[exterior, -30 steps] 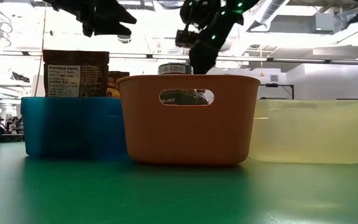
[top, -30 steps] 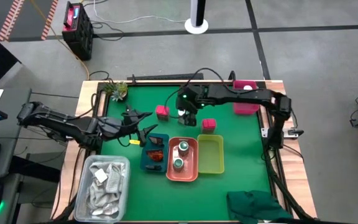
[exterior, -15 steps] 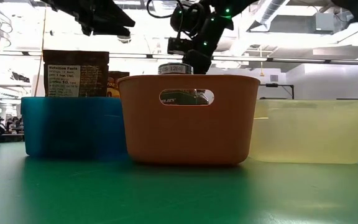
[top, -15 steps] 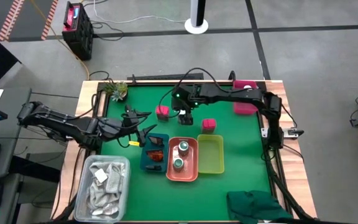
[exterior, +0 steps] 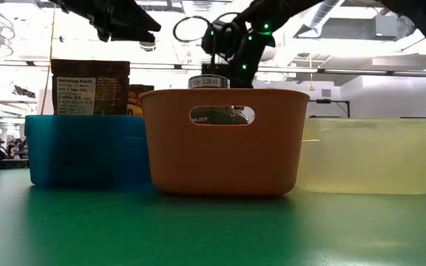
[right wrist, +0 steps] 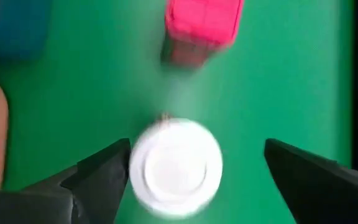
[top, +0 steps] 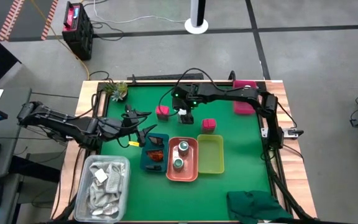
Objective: Sort spices by type
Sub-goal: Put the white seasoning bottle into the red bin
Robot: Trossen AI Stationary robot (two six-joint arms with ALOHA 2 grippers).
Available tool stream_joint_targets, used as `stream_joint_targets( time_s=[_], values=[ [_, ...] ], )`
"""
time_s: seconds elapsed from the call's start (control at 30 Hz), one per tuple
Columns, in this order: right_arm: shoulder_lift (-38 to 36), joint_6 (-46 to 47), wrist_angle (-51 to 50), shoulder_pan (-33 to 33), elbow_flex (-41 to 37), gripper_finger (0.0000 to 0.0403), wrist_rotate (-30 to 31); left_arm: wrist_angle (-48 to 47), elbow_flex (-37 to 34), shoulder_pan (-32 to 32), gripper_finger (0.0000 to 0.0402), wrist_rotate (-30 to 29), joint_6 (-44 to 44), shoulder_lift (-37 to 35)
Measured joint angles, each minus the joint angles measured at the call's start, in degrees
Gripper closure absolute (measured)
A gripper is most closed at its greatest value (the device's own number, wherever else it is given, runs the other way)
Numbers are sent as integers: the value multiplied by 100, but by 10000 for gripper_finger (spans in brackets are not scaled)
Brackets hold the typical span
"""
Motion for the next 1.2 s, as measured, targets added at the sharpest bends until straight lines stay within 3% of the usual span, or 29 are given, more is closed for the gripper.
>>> stream_joint_targets(
  time_s=[0.3,0.47,0.6,0.87,1.2],
  values=[
    [450,7,153,-26,-3,10,-7,-50,2,6,146,0,8,0],
    [528,490,262,-62,-15,16,-11,-55,2,27,146,-20,48,0],
    [524,930,208,-107,-11,49,-13,-60,2,28,146,-48,48,0],
    [496,1098,-63,-102,-4,170,-15,-60,2,28,146,-59,42,0],
    [408,946,-1207,-263,577,177,-3,-58,2,28,146,-114,16,0]
  ],
)
